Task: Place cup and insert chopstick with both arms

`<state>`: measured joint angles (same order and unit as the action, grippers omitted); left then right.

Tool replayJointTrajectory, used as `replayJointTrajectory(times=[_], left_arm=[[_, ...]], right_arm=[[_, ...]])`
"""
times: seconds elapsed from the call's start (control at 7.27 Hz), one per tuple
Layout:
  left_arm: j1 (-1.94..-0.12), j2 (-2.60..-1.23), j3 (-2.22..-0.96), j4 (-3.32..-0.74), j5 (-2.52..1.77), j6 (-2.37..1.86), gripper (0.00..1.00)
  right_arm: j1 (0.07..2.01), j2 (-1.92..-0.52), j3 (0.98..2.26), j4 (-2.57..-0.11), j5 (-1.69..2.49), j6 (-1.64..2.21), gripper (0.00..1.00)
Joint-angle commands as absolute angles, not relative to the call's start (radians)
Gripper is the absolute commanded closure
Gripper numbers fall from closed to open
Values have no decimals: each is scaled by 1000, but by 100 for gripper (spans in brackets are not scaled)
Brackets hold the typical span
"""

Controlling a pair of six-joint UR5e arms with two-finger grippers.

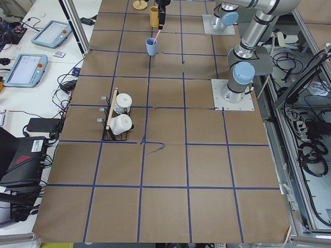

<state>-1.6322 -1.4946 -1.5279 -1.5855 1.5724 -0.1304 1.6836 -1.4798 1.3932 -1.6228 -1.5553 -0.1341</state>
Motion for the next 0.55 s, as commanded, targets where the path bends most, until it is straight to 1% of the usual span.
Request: replayJointTrajectory(times=[0.0,0.28,0.41], left_arm=[[-1632,-1493,-1529,-1589,1572,-130,0],[-1632,-1490,-1529,-1595,1572,-130,0],[-1632,-1489,-1529,-1595,1572,-130,0]], right_arm=[[1652,-1554,1430,-1592,-1552,-130,2],[1652,-1577,1479,-1609,-1542,-127,0],[1648,-1592,1480,-1589,-1551,-103,0]])
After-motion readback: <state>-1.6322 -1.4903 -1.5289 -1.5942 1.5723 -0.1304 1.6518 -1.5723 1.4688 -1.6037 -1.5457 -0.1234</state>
